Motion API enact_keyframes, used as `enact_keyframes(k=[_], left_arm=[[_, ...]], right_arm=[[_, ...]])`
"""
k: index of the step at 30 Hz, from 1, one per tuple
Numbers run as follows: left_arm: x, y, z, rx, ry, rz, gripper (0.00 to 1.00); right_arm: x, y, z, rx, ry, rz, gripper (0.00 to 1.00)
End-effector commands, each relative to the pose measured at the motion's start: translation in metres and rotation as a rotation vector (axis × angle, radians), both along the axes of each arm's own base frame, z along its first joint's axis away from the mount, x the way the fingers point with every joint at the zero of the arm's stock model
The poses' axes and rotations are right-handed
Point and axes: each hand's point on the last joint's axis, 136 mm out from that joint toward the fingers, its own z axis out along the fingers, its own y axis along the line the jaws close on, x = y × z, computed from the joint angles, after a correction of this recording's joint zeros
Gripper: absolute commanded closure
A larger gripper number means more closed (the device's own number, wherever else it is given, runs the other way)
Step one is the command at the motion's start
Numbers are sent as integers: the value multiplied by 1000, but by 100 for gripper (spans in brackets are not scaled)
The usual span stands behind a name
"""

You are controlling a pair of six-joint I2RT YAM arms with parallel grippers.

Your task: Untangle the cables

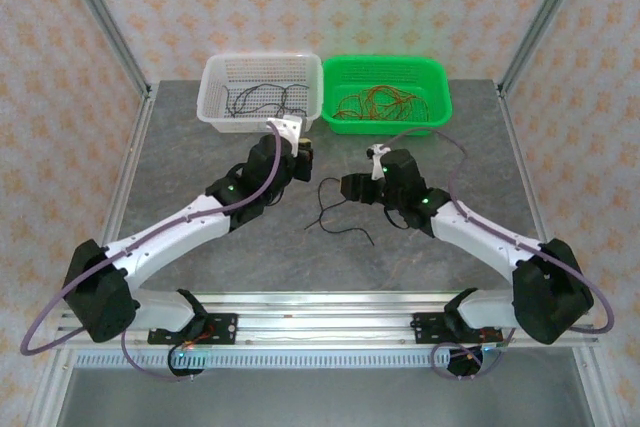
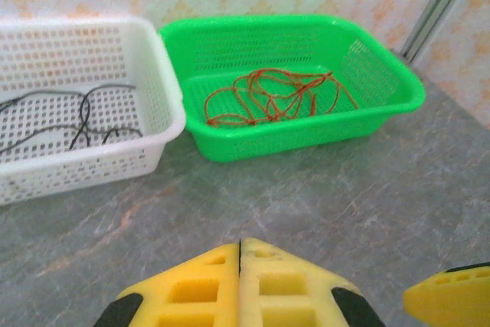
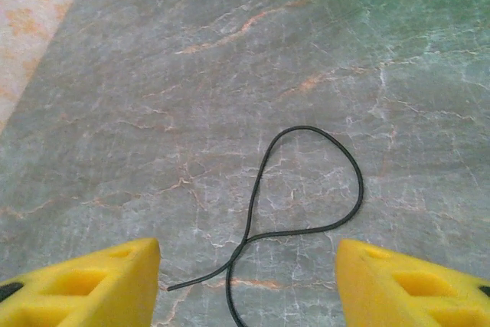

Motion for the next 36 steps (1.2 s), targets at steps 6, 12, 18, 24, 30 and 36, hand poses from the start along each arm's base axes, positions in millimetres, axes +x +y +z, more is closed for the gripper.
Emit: enact_keyframes(k=[6,12,18,24,30,36], left_arm=[[-3,25,-40,38,174,150,91],[-13,57,-25,33,152,272,71],[-26,75,-18,6,145,302,68],[-32,86,-19,-2,143,319,67],[-32,89,-16,-7,139,325,67],[-33,88,-16,-19,146,320,67]], right_arm=[[-19,-3,-62,-344,187,-5,39],[-8,52,-80,-336,214,7,40],[17,66,-113,-454,240,-42,48],[25,68,-149,-557,291,-51,60],[7,74,-167,-599,322,-6,100],[6,76,-141,-518,272,3,100]])
